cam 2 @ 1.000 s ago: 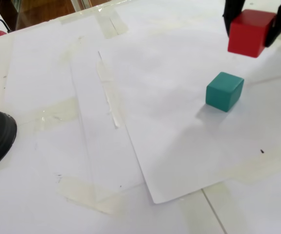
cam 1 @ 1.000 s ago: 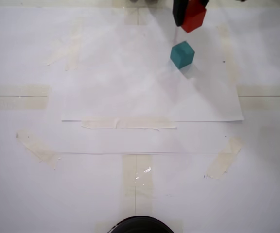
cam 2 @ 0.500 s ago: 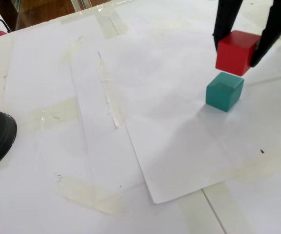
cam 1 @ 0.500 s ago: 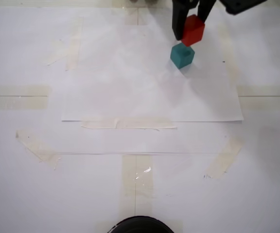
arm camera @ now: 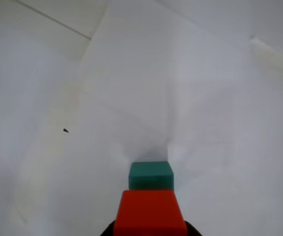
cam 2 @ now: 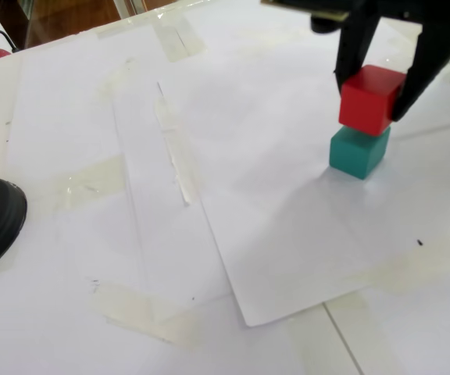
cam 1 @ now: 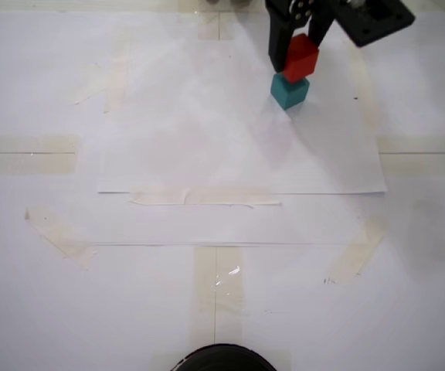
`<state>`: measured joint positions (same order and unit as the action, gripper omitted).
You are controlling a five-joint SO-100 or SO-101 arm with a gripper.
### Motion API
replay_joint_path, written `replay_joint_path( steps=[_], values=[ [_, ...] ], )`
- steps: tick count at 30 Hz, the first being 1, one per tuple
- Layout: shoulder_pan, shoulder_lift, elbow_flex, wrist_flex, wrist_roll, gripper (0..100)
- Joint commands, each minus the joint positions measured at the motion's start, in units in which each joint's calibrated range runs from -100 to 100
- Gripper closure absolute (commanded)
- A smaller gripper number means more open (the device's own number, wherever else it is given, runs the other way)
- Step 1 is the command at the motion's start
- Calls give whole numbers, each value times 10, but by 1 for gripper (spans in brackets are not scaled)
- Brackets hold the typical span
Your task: Put the red cube on the top of the blue cube.
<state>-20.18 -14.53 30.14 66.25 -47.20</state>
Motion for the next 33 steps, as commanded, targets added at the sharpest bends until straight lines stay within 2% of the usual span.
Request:
replay_joint_path(
  steps=[1,24,33],
  values=[
    [9,-1,0,-13,-2,90],
    [15,17,30,-60,4,89],
    [11,14,37,-63,-2,77]
  ],
)
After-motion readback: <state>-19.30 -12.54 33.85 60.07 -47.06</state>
